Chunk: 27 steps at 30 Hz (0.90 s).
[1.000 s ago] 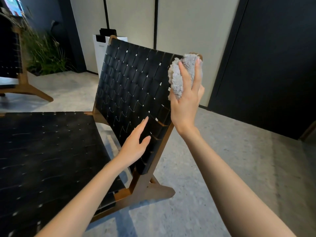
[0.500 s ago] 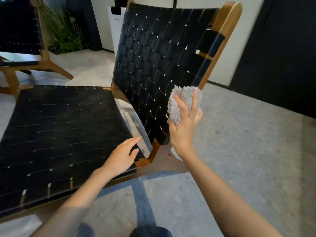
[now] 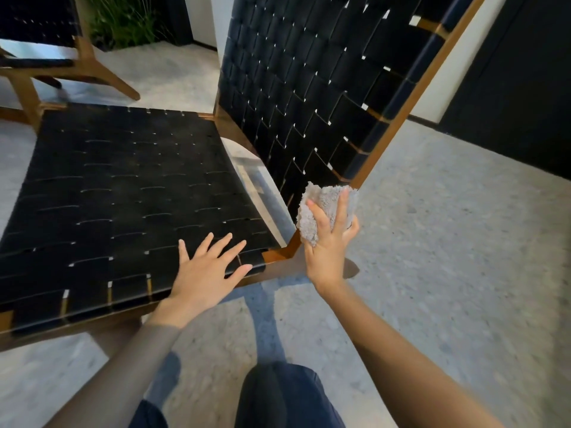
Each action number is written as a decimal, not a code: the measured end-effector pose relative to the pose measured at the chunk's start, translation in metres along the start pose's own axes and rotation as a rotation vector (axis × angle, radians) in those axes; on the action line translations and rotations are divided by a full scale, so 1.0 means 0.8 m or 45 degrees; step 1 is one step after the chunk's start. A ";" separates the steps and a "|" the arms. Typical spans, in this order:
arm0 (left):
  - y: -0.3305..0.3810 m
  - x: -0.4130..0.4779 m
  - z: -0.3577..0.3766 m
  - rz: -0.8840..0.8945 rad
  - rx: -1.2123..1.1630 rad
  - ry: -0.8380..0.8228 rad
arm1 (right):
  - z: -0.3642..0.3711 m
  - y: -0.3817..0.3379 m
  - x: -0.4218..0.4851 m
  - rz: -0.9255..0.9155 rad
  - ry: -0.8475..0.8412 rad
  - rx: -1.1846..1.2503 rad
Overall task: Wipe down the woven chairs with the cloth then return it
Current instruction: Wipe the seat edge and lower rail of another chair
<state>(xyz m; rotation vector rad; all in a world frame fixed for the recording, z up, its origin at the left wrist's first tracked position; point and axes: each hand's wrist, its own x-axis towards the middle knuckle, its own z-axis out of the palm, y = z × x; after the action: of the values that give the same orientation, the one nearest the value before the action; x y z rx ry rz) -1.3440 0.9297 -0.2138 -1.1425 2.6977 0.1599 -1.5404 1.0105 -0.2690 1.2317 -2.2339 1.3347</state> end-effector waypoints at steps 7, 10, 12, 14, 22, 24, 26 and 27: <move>-0.007 -0.001 0.004 0.043 0.002 -0.019 | -0.032 0.006 -0.051 -0.075 -0.456 -0.168; -0.014 -0.002 0.003 0.099 0.006 -0.027 | -0.071 0.001 -0.051 -0.310 -0.485 -0.209; -0.018 -0.003 0.001 0.137 0.013 -0.054 | -0.084 -0.014 -0.041 -0.488 -0.458 -0.281; -0.023 -0.008 0.000 0.163 0.045 -0.082 | -0.079 -0.034 -0.023 -0.546 -0.449 -0.387; -0.074 -0.046 0.004 0.065 0.151 0.084 | 0.004 -0.054 -0.049 -0.338 -0.817 -0.669; -0.078 -0.048 0.004 0.064 0.171 0.103 | 0.019 -0.058 -0.055 -0.270 -0.751 -0.627; -0.078 -0.048 0.005 0.064 0.167 0.106 | 0.025 -0.064 -0.057 -0.208 -0.696 -0.575; -0.077 -0.047 0.005 0.061 0.169 0.105 | 0.025 -0.064 -0.057 -0.185 -0.686 -0.545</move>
<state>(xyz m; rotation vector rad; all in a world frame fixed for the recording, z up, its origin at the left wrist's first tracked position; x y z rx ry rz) -1.2739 0.9140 -0.2104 -1.0691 2.7612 -0.0599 -1.4693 1.0074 -0.2760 1.6741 -2.5190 0.4556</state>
